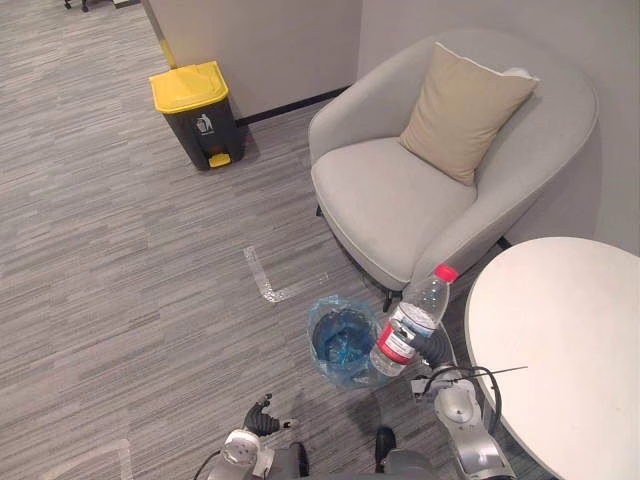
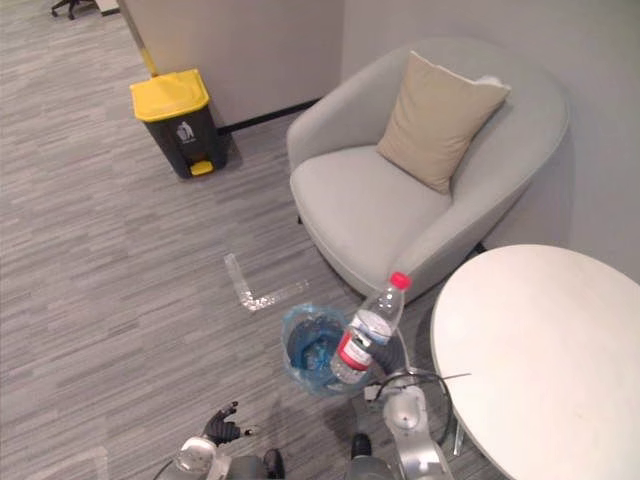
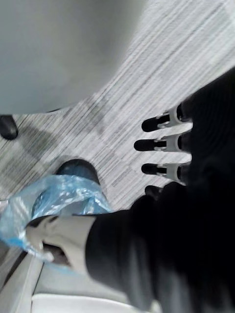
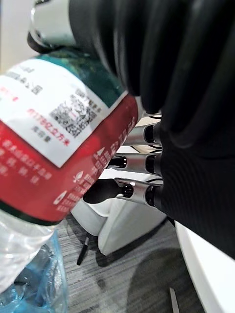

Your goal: Gather rubbish on tea table into small bin, then transfer packed bag to large trash can.

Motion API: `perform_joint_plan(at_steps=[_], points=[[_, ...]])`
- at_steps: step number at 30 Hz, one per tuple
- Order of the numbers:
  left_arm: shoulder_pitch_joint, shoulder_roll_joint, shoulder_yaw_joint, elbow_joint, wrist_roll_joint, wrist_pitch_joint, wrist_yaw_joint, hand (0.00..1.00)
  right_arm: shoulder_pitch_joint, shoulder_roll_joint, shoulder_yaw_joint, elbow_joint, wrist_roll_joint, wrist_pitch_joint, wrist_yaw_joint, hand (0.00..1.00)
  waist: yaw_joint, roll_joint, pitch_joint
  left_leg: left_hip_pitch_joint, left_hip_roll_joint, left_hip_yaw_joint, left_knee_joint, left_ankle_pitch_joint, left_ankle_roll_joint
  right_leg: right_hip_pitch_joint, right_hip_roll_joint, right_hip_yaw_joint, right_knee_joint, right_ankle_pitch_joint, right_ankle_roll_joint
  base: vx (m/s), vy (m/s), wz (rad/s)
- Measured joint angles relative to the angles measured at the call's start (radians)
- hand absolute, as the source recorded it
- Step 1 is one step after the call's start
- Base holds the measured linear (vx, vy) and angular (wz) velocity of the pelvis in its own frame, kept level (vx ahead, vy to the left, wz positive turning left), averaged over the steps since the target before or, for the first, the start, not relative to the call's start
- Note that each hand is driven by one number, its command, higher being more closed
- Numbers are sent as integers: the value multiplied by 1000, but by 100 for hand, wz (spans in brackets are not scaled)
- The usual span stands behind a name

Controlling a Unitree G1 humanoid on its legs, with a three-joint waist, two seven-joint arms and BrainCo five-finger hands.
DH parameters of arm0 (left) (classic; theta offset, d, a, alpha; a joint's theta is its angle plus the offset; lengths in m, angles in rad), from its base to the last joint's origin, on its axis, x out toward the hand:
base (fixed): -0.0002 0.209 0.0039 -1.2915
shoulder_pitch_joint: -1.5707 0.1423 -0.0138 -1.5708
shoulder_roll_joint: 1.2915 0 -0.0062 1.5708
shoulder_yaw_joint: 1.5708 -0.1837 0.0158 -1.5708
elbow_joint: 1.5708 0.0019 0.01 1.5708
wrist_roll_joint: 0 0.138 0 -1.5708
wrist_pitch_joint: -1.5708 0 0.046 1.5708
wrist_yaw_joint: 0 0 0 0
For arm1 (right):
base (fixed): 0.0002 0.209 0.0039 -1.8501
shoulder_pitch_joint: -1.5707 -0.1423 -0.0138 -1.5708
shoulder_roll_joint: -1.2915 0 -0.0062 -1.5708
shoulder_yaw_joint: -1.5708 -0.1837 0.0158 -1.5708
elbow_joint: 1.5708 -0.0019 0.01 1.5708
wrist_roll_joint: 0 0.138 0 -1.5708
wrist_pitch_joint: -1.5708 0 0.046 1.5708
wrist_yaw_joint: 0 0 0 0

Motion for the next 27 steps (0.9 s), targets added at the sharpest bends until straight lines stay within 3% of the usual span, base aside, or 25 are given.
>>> perform_joint_plan(at_steps=[5, 12, 16, 19, 27], points=[[-100, 17, 1, -2, -24, -1, 24, 0, -249, -96, 94, 153, -28, 4, -5, 100, 1, 4, 108, -195, 1, 1, 99, 4, 5, -211, -9, 18, 121, 5, -8, -169, -14, -4], [-264, 69, 66, -13, -130, -6, 72, 0, -566, -219, 111, 297, -25, 26, -31, 100, 14, 2, 243, -475, 13, -36, 215, 12, 23, -478, -19, 0, 246, 19, -23, -198, -15, 18], [-376, 71, 96, -69, -171, -20, 103, 0, -704, -288, 110, 321, -25, 35, -78, 100, 33, 4, 262, -664, 23, -53, 296, 15, 28, -646, -23, -9, 309, 27, -28, -121, -7, 13], [-446, 48, 133, -120, -190, -21, 112, 0, -791, -293, 119, 321, -26, 46, -100, 100, 42, 5, 266, -789, 36, -70, 352, 16, 28, -755, -24, -24, 350, 30, -32, -94, -8, 11], [-487, -4, 174, -221, -254, -41, 132, 0, -942, -292, 138, 330, -23, 66, -146, 100, 60, 4, 268, -977, 48, -86, 442, 15, 28, -941, -53, -64, 494, -17, -60, -31, -12, 18]])
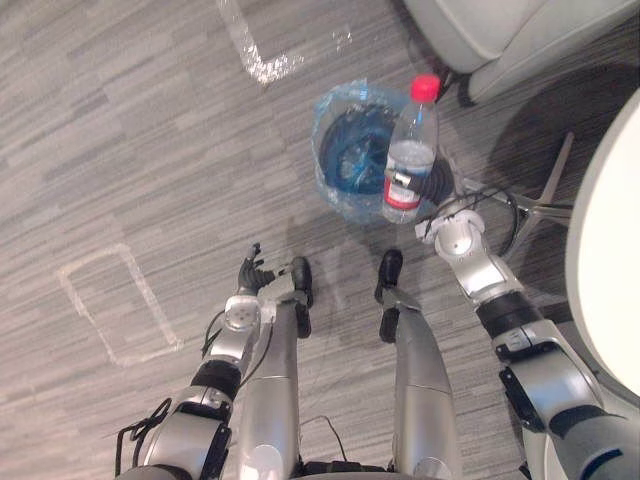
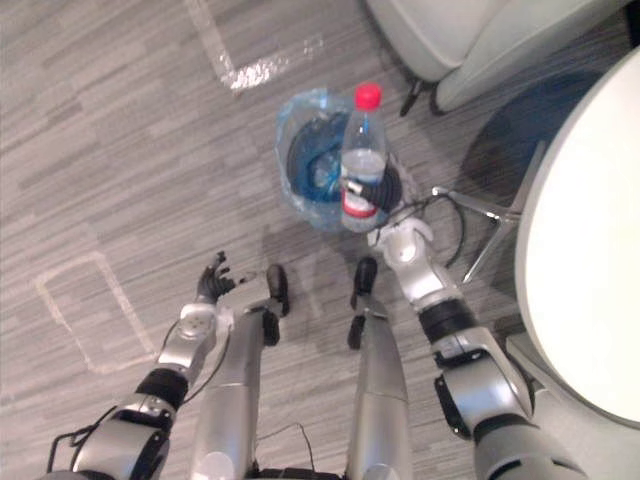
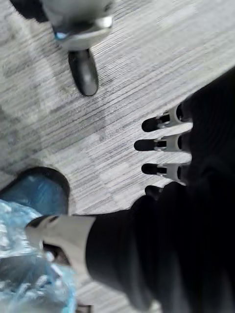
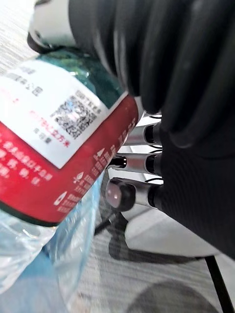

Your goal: Gather rubbish on tea table into small bin, then transfer packed bag to large trash can.

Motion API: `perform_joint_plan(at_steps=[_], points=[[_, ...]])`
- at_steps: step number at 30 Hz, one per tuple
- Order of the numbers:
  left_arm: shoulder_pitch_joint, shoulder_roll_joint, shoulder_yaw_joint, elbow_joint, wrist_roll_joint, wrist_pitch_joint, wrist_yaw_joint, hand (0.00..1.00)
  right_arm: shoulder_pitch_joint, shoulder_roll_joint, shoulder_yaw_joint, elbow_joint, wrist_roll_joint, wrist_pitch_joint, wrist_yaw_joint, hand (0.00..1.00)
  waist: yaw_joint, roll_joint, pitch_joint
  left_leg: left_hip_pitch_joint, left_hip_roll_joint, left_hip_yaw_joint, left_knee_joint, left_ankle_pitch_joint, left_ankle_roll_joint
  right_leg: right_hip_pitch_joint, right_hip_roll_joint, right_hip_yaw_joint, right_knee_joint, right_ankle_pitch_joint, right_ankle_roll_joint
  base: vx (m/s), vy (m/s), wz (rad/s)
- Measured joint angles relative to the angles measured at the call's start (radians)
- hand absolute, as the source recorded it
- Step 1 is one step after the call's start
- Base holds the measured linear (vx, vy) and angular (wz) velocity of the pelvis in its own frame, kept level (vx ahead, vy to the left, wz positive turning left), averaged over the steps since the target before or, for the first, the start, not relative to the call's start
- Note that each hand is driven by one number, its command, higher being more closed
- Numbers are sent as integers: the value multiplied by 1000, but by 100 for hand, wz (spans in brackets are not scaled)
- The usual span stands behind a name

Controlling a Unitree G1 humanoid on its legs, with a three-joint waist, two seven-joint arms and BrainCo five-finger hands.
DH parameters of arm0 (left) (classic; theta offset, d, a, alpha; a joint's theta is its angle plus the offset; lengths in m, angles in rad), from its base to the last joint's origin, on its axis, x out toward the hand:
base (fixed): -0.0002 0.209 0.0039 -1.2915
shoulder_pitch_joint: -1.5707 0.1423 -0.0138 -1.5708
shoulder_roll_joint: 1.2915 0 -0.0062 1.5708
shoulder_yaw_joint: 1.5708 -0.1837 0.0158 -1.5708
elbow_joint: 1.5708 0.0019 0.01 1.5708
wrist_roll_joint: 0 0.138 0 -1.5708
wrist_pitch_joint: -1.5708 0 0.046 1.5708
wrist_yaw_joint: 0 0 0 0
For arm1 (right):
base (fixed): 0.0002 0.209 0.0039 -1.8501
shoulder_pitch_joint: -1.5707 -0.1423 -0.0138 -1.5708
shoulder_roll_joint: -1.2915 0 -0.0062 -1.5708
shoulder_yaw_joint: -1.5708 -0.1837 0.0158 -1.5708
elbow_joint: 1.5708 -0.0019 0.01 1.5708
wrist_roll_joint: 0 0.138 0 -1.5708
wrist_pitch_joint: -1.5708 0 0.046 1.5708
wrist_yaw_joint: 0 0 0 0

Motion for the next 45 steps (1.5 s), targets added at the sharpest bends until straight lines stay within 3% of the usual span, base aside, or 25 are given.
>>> perform_joint_plan(at_steps=[4, 5, 17, 19, 24, 27, 32, 36, 37, 38, 45], points=[[0, -8, -2, -10, -6, 1, 0, 0, -60, 2, -1, 52, 7, 9, -18, 100, 3, 0, 0, -47, 3, -8, 13, 1, -1, -38, -8, -19, 25, -11, -6, 4, -7, 18], [0, -8, -2, -13, -7, 1, 0, 0, -68, 3, -1, 60, 8, 11, -21, 0, 4, 0, 0, -52, 6, -8, 13, 2, -2, -41, -11, -26, 28, -14, -8, 37, 1, 19], [0, -31, -24, -18, -24, -1, -2, 0, -101, 32, -10, 71, 17, 13, -40, 0, 2, -3, -2, -58, 8, 16, -9, 25, -4, -62, -25, -32, 45, -28, -10, 41, 0, 6], [0, -36, -25, -18, -24, -1, -2, 0, -44, 34, -9, 30, -73, 13, -58, 0, 2, -5, -4, -57, 7, 11, -20, 32, -5, -62, -32, -45, 57, -36, -17, 21, -40, 17], [0, -38, -25, -18, -23, -1, -2, 0, -23, 34, -5, 27, -113, 13, -59, 0, 1, -5, -4, -56, 7, 11, -23, 36, -7, -62, -32, -47, 56, -36, -17, 1, -3, 1], [0, -35, -24, -18, -23, -5, 0, 0, -19, 32, 19, 54, -207, 17, -58, 0, -2, -10, -8, -70, 7, 9, -27, 36, -7, -74, -33, -50, 54, -37, -18, 3, 0, 2], [-6, -22, -25, -17, -25, -21, 2, 0, -67, 33, 115, 202, -308, 39, -33, 0, -2, -19, -15, -136, -2, -3, -44, 60, -13, -138, -42, -66, 61, -39, -22, 17, -2, 16], [-6, -12, -47, -18, -46, -31, 5, 0, -113, 34, 134, 310, -308, 55, -23, 0, 1, -19, -15, -169, -14, -16, -39, 70, -17, -170, -67, -84, 113, -74, -26, 10, -13, 34], [-7, -10, -52, -18, -48, -39, 5, 0, -130, 32, 142, 328, -308, 56, -23, 100, 1, -19, -15, -180, -18, -17, -38, 72, -18, -185, -73, -84, 125, -82, -30, -43, -36, 39], [-16, -3, -52, -35, -79, -44, 17, 0, -192, 36, 165, 423, -308, 60, -13, 100, 9, -19, -15, -257, -21, -31, -11, 77, -23, -261, -80, -88, 170, -95, -34, -53, -32, 38], [-31, -7, -51, -39, -83, -44, 18, 0, -162, 90, 171, 464, -303, 74, 10, 100, 10, -19, -15, -268, -28, -61, 2, 81, -32, -265, -89, -101, 215, -127, -36, -36, -13, 16]])
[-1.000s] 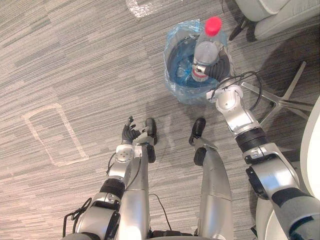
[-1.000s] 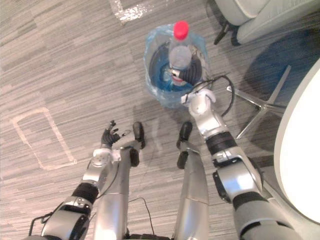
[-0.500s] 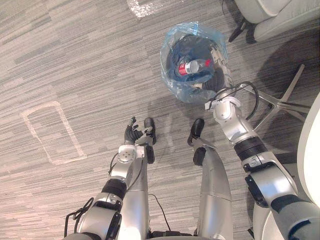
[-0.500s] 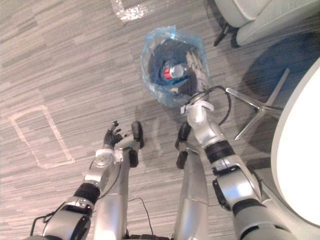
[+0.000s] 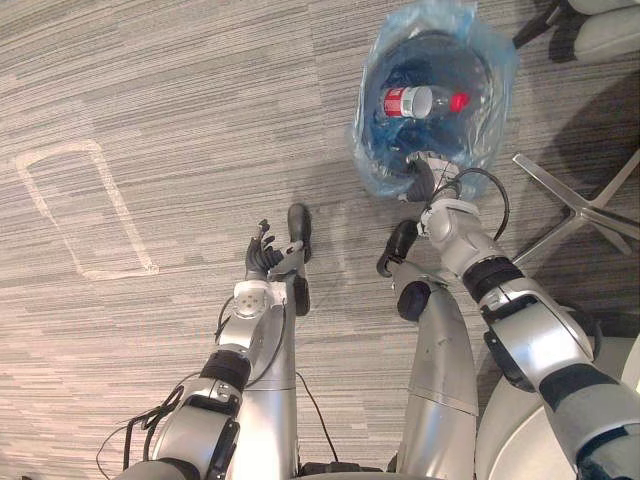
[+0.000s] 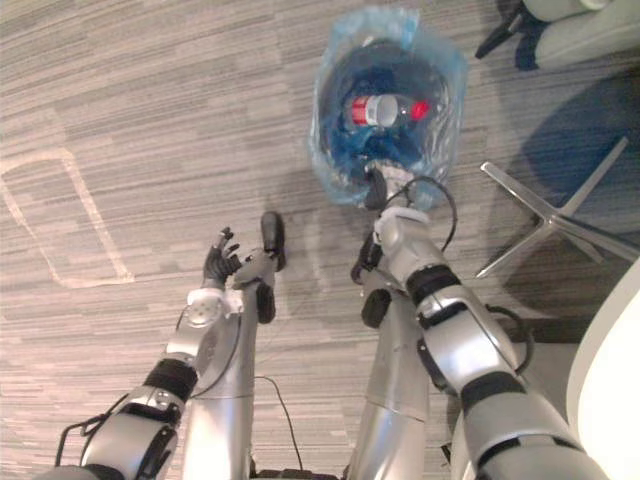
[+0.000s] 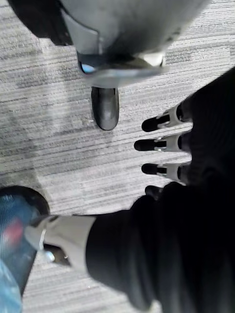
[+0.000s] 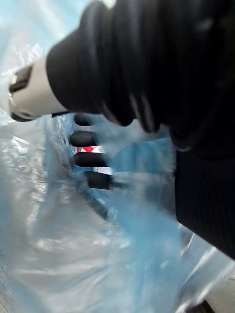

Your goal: Gather rubbish on tea table into small bin, then transfer packed bag to large trash can.

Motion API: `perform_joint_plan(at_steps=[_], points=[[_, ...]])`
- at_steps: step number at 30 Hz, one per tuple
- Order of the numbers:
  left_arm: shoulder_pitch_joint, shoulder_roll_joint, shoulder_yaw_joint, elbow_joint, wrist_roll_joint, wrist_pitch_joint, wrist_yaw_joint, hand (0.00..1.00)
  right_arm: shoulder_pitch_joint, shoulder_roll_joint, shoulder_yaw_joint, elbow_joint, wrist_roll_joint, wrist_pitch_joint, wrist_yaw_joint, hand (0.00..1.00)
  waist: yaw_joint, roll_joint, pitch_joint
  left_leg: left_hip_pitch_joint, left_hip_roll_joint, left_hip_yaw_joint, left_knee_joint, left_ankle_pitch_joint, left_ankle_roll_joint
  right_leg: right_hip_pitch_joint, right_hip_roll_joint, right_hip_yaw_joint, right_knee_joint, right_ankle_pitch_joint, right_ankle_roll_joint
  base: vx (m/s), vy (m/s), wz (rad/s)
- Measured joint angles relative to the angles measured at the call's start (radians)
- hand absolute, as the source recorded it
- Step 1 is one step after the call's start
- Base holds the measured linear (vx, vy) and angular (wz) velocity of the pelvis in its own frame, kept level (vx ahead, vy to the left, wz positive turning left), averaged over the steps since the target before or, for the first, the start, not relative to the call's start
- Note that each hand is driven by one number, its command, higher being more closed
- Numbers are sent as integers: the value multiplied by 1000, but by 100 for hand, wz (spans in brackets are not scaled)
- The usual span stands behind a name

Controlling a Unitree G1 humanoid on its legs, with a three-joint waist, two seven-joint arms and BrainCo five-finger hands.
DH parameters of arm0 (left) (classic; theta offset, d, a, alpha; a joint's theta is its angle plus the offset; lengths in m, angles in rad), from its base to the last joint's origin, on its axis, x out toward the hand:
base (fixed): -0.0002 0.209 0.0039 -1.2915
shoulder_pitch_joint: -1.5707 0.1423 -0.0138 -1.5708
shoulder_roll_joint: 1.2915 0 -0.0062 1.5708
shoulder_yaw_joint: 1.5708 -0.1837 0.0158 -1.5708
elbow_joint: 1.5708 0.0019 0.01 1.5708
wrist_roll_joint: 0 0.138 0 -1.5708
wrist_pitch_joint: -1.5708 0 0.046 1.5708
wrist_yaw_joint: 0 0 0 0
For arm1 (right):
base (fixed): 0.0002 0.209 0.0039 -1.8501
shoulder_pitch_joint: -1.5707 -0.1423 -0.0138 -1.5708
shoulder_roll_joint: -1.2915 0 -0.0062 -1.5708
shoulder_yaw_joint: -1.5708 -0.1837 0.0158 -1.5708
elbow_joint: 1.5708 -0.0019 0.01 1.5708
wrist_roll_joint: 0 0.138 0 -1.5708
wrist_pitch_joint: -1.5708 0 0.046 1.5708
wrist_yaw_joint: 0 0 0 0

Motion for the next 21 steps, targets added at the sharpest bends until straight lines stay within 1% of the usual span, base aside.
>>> perform_joint_plan(at_steps=[5, 10, 13, 15, 16, 18, 21], points=[[-2, -22, -2, -1, 1, 3, -2, 0, 69, 57, -21, -16, 44, -2, -5, 100, 1, 0, 0, 0, 8, 7, 10, 0, 0, 2, 4, 1, 1, 2, -2, -18, 3, -2], [-1, -27, 1, -17, 2, 8, -2, 0, 155, 68, -54, -140, 58, -5, -8, 100, 1, 0, 0, 29, 27, 19, 27, -2, 3, 38, 18, 2, -1, 4, -6, -49, -2, -10], [7, -30, 8, -20, 7, 9, -3, 0, 218, 78, -86, -245, 89, -7, -13, 100, 0, -2, -1, 96, 43, 20, 21, -9, 11, 107, 39, 2, -27, 8, -9, -78, -18, -19], [22, -30, 10, -23, 18, 16, -5, 0, 255, 97, -99, -303, 114, -10, -25, 100, -3, -5, -3, 139, 53, 23, 0, -11, 8, 150, 53, 1, -55, 10, -4, -67, -27, -19], [35, -30, 10, -33, 20, 28, -5, 0, 284, 101, -101, -352, 119, -11, -27, 100, -4, -9, -5, 162, 56, 27, -15, -7, 5, 167, 56, 1, -66, 14, -3, -33, -17, -10], [52, -37, 10, -38, 23, 34, -6, 0, 336, 113, -124, -420, 158, -20, -28, 100, -8, -10, -6, 203, 55, 32, -43, 2, -1, 202, 57, -1, -83, 15, -2, -13, -10, -2], [94, -41, 10, -40, 42, 48, -18, 0, 431, 145, -172, -525, 221, -22, -29, 100, -12, -12, -7, 314, 59, 34, -91, 7, -4, 312, 71, -9, -130, 27, -14, 48, -24, -10]])
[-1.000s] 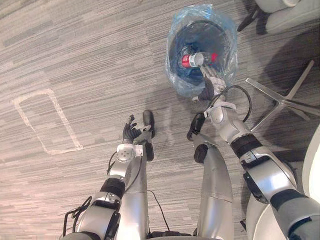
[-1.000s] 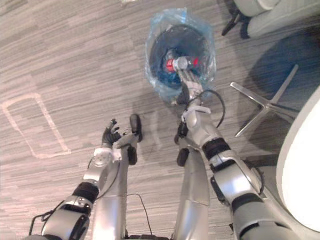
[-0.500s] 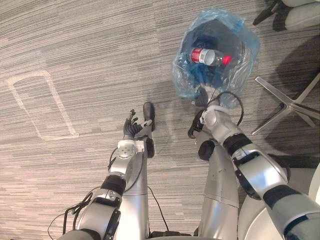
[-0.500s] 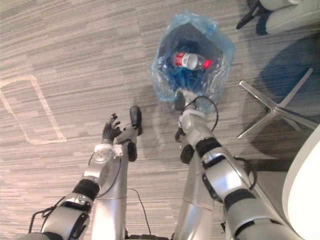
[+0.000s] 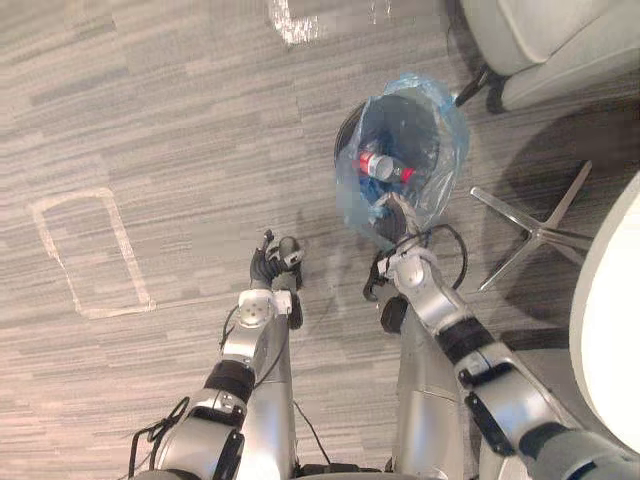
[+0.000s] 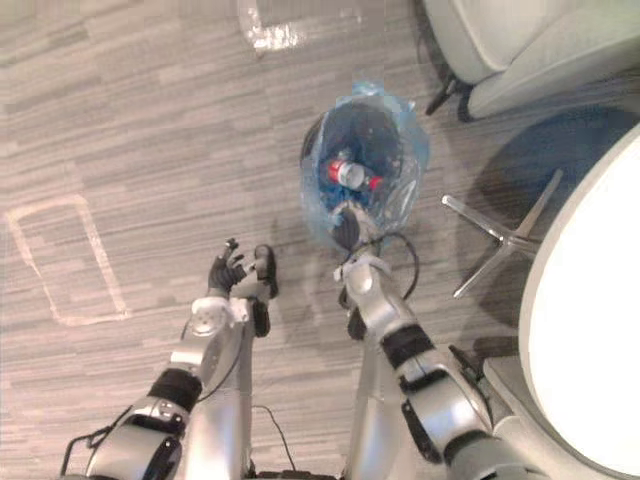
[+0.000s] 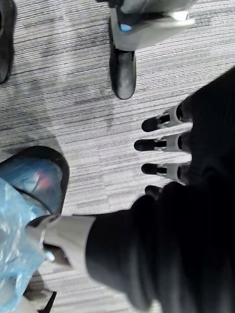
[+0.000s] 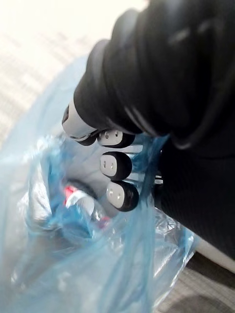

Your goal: Gather rubbish on tea table into small bin, then transfer packed bag to large trash can.

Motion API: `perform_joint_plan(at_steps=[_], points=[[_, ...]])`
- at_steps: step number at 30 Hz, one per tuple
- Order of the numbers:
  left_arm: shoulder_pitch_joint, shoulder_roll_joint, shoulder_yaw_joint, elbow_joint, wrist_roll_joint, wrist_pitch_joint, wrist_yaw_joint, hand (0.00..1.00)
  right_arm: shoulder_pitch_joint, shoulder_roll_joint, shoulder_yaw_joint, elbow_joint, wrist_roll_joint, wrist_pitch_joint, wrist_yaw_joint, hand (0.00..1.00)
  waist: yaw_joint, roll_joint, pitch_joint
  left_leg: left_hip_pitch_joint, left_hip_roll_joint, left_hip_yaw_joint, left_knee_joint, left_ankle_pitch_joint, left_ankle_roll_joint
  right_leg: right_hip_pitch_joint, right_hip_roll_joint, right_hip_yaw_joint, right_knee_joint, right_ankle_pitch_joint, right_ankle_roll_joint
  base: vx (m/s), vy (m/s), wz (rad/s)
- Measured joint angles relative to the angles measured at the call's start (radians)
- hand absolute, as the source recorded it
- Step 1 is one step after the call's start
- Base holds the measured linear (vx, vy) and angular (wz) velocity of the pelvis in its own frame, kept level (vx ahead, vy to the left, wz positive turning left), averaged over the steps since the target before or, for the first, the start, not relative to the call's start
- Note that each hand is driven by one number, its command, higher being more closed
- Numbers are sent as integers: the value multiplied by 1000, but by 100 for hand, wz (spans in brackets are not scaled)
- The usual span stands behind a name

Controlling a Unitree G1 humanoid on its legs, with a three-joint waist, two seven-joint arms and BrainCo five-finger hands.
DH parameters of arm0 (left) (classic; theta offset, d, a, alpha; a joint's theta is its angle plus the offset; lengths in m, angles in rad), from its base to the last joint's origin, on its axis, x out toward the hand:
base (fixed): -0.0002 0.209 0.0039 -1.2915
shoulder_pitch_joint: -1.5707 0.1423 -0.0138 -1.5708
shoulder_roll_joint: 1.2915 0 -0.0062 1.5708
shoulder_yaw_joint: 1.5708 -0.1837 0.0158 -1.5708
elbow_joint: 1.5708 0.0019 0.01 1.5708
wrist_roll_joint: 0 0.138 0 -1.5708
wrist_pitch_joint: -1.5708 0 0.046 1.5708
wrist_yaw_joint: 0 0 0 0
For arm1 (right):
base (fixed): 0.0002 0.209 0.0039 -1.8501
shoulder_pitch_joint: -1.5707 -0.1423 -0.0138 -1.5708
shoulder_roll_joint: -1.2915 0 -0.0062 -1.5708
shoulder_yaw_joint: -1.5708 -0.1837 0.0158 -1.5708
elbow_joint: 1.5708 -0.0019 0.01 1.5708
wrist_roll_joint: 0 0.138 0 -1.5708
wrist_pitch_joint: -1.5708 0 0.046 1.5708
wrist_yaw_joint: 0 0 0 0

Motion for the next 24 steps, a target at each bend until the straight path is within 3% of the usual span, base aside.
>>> perform_joint_plan(at_steps=[1, 5, 7, 9, 10, 12, 19, 24], points=[[60, 0, 1, -4, 19, 5, -7, 0, 104, 39, -34, -150, 90, -23, 2, 100, -4, -25, -15, 155, 5, 13, -65, 9, -14, 151, 19, -2, -80, 11, 6, 146, -40, -21], [101, -8, 0, -5, 39, 22, -10, 0, 186, 73, -43, -204, 153, -29, 23, 100, -3, -47, -53, 243, 0, 18, -111, 11, -16, 239, 26, -1, -132, 17, 15, 89, -13, -7], [119, -17, 2, 2, 44, 28, -13, 0, 231, 83, -44, -249, 179, -30, 38, 100, -2, -48, -55, 291, 2, 18, -129, 10, -16, 295, 36, -3, -162, 22, 23, 98, -7, -5], [174, -21, 0, 32, 76, 43, -32, 0, 307, 111, -44, -261, 222, -32, 71, 100, -2, -54, -64, 434, 2, 38, -191, 11, -17, 430, 50, 8, -234, 34, 32, 124, -13, -21], [198, -22, 0, 33, 80, 42, -34, 0, 333, 114, -44, -271, 231, -37, 78, 100, -1, -58, -80, 461, 0, 44, -205, 11, -17, 451, 50, 13, -248, 33, 33, 104, -4, -29], [243, -12, -4, 108, 99, 44, -48, 0, 398, 129, -45, -288, 267, -77, 104, 100, -9, -66, -175, 523, -20, 44, -297, 28, -22, 489, 55, 27, -307, 48, 43, 136, 3, -14], [293, 15, -2, 184, 136, 67, -57, 0, 417, 106, -75, -331, 328, -79, 165, 100, -18, -80, -218, 699, -32, 61, -461, 86, -26, 673, 96, 47, -520, 141, 55, 102, 19, -16], [351, 30, -1, 199, 136, 67, -70, 0, 460, 95, -88, -453, 376, -105, 195, 100, -36, -84, -304, 790, -45, 70, -511, 86, -26, 779, 105, 73, -639, 191, 73, 61, 37, -17]])
